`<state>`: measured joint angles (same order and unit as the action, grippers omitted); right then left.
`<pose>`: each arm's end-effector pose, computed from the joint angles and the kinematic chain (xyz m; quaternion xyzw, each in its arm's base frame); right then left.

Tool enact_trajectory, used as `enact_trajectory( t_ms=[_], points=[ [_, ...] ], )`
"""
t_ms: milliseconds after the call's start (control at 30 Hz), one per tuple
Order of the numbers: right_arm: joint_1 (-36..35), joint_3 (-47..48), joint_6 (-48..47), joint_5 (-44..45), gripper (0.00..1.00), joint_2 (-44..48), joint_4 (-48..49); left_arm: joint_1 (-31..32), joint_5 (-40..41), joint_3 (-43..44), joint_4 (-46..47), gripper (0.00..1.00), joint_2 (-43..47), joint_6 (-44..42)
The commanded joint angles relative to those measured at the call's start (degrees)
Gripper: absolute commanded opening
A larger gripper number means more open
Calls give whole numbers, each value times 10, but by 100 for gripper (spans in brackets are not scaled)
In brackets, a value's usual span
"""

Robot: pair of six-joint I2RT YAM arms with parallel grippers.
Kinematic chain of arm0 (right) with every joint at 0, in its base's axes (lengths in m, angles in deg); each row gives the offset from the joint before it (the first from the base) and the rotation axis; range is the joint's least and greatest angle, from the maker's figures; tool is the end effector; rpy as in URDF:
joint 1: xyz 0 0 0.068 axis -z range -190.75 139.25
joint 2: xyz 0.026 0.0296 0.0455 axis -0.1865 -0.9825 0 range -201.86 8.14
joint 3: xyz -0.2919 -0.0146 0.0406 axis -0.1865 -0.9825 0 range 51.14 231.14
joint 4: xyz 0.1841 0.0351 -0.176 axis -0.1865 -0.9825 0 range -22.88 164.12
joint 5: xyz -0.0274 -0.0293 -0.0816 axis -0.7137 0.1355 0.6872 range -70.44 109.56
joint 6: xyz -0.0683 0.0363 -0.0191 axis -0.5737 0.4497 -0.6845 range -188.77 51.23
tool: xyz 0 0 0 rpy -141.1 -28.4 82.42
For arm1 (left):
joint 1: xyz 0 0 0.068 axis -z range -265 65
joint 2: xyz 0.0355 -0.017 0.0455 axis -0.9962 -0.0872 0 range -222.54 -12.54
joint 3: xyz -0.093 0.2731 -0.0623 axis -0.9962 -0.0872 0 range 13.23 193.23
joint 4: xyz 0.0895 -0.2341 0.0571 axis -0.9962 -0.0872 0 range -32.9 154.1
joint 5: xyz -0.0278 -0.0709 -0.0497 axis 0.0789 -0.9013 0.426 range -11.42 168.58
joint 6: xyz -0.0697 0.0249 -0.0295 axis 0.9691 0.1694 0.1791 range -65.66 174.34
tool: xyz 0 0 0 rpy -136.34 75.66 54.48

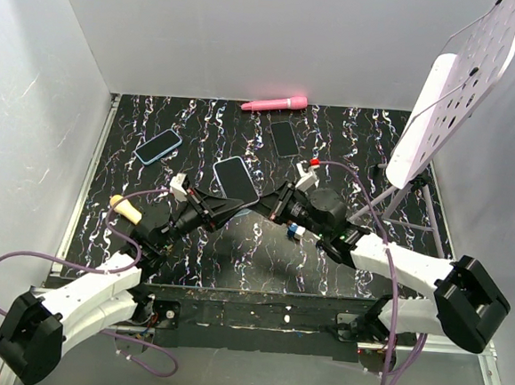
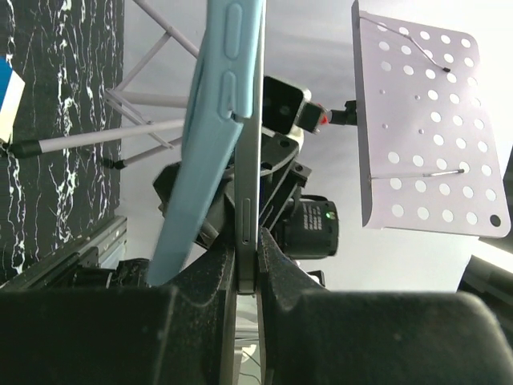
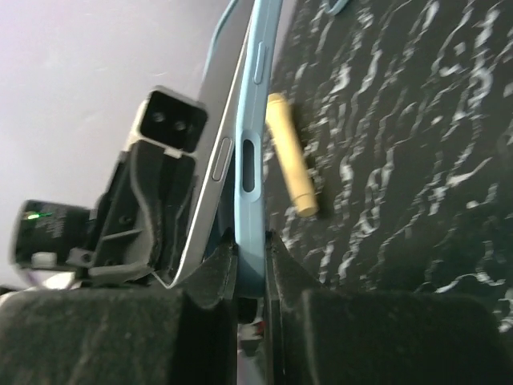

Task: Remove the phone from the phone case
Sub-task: Remove the phone case from the phone, then place the phone at the center of the board.

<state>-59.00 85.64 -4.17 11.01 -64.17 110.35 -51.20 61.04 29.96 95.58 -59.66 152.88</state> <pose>0.1930 0.2316 0.2829 0.0501 0.7150 0.6089 0.3400 0.1561 -0.1295 0.2567 -0.2786 0.6429 -0.6885 0.1873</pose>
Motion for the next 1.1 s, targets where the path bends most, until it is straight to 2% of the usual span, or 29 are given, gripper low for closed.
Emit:
enact_trajectory(
  t_ms=[0,100,300,400,500,567,600,800,1067],
  points=[
    [-25,55,-213,254,1,1,-190,11,-38,46,46,0,61,-15],
    [-24,36,-231,255,1,11,-180,11,-25,48,15,0,104,-24],
    [-24,16,-240,206,1,31,-174,10,6,67,-130,0,175,-91],
    [-24,7,-240,195,1,54,-183,9,28,112,-244,0,186,-146],
    [-25,-2,-246,202,1,91,-213,10,86,170,-387,0,189,-216],
    [-24,-6,-249,205,1,114,-234,10,136,208,-493,0,187,-231],
    [-24,-9,-250,207,1,125,-244,10,160,214,-517,0,187,-233],
    [-24,-26,-254,213,1,197,-302,10,243,196,-502,0,151,-194],
    [-24,-37,-240,230,1,282,-403,10,312,174,-375,0,-24,-119]
  ],
)
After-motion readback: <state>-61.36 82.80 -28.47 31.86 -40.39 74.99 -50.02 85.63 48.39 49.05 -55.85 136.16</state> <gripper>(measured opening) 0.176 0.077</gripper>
